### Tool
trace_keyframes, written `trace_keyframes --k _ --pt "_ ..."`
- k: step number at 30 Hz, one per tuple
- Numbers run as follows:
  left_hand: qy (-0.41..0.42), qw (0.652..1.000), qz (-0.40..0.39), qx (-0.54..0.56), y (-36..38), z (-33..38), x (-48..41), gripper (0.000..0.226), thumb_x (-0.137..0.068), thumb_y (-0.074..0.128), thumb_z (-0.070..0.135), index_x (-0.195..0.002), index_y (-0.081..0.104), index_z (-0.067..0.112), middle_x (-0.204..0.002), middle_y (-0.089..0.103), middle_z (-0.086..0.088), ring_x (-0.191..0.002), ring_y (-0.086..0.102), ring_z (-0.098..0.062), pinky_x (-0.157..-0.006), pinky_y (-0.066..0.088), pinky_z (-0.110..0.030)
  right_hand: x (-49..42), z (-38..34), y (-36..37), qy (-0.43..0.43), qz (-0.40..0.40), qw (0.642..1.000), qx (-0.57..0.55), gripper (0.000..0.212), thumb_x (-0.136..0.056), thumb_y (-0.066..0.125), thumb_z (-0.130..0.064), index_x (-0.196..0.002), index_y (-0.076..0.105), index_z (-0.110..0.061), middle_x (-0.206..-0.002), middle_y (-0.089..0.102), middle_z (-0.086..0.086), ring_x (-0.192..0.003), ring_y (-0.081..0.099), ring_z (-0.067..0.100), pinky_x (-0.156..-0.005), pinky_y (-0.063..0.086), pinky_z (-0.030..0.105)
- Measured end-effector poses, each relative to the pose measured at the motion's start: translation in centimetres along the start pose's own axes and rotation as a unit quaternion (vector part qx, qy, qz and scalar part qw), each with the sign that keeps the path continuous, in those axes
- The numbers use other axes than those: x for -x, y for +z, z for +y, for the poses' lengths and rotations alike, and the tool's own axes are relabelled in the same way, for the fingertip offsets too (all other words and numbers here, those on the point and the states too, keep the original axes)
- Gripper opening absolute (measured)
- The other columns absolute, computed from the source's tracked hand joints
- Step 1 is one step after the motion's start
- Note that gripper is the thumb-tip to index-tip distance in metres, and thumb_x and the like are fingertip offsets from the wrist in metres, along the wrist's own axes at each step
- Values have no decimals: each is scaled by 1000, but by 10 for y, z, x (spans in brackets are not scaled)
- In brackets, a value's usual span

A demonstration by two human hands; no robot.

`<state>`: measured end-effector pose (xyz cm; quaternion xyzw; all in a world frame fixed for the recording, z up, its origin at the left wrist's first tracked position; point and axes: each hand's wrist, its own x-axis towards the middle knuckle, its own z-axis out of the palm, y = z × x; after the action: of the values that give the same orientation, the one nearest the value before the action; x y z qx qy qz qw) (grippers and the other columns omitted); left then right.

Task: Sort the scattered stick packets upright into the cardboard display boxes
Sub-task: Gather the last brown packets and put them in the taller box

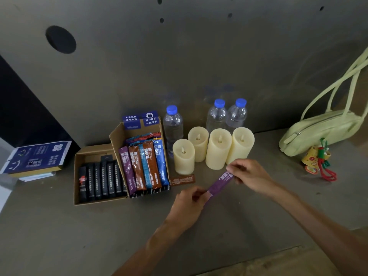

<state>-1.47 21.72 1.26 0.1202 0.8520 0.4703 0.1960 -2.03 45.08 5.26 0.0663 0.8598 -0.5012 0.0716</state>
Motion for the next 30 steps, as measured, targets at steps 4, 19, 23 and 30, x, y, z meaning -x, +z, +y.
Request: trace_keyframes --k 4,19,23,30 --pt "9 999 30 28 -8 4 8 9 -92 67 30 -99 71 26 -85 71 10 -78 67 0 -75 58 -28 -1 -27 8 -5 -27 996 -84 26 -101 56 -27 -90 74 -12 -77 71 4 -65 60 13 -64 47 28" --pt "27 963 265 -40 -73 -24 41 8 -89 70 19 -89 64 25 -90 66 12 -82 61 -4 -72 52 -26 -21 -103 79 -88 -44 991 -92 14 -96 65 -30 -103 69 -19 -96 75 -1 -77 73 18 -64 51 21" --pt "5 956 291 -40 -90 -29 26 6 -90 68 16 -95 64 18 -94 70 5 -86 65 -13 -76 55 -30 -37 -94 107 -61 -45 997 34 17 -94 67 -26 -109 63 -19 -97 69 -7 -83 71 10 -65 52 20" --pt "0 961 264 -86 -91 -32 -1 8 -89 65 10 -94 66 16 -91 72 1 -84 67 -18 -76 56 -38 -34 -80 139 -18 -93 991 96 17 -84 74 -15 -98 63 -17 -84 72 -2 -78 70 12 -64 55 18"
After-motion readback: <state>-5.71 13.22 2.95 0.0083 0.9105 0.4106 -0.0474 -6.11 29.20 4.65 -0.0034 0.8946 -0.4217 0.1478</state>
